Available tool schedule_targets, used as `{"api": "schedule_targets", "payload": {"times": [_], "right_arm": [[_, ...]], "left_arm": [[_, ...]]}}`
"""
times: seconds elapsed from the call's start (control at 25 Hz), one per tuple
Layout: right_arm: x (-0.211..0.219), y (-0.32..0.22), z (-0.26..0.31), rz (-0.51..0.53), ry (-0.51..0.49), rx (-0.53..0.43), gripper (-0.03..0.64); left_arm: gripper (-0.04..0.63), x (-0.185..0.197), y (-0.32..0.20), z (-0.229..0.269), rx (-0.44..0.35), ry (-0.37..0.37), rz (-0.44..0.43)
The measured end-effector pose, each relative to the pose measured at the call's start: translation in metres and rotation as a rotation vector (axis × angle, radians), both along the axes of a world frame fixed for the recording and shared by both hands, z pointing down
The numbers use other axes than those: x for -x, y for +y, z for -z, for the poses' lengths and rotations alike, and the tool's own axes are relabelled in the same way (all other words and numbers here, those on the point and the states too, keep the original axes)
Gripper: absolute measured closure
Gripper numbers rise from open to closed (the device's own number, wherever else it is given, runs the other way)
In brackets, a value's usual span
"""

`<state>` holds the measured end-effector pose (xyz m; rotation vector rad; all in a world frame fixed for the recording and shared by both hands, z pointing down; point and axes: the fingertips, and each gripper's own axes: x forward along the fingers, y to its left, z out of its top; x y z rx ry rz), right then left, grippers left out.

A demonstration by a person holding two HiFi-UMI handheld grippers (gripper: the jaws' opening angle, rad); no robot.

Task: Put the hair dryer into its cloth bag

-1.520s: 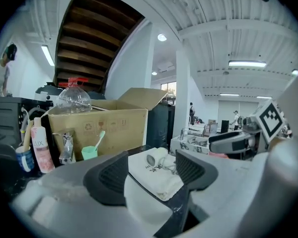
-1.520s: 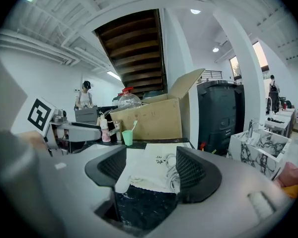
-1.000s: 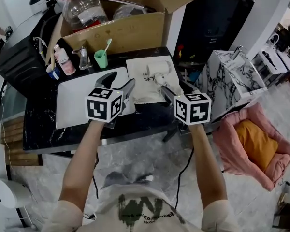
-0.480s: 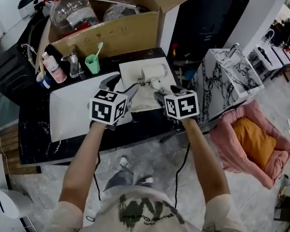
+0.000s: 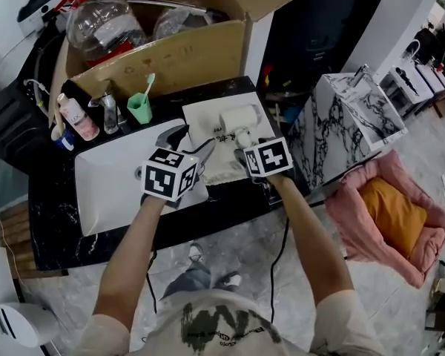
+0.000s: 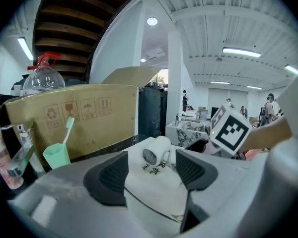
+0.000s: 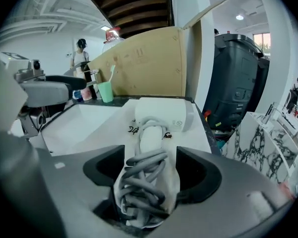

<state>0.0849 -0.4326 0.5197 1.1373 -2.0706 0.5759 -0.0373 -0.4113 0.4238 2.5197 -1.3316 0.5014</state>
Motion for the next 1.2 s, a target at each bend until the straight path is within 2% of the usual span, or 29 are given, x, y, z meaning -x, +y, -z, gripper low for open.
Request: {"api": "schedule_targets", "payload": {"times": [0.52, 0.72, 1.2], "right_arm": [[0.007, -0.007, -0.024, -0.016, 0.051, 0.105, 0.293], [0.009, -0.003, -0.026, 0.01, 0.06, 0.133, 0.35], [0.006, 0.001, -0.008, -0.039, -0.053, 0.081, 0.371]], "left_arm": [[0.293, 0.004, -0.007, -0.009, 0.03, 0.008, -0.032], [0.293, 0.004, -0.007, -0.01, 0.033, 0.008, -0.044], [0.293, 0.003, 0.0, -0.013, 0.038, -0.003, -0.054]]}}
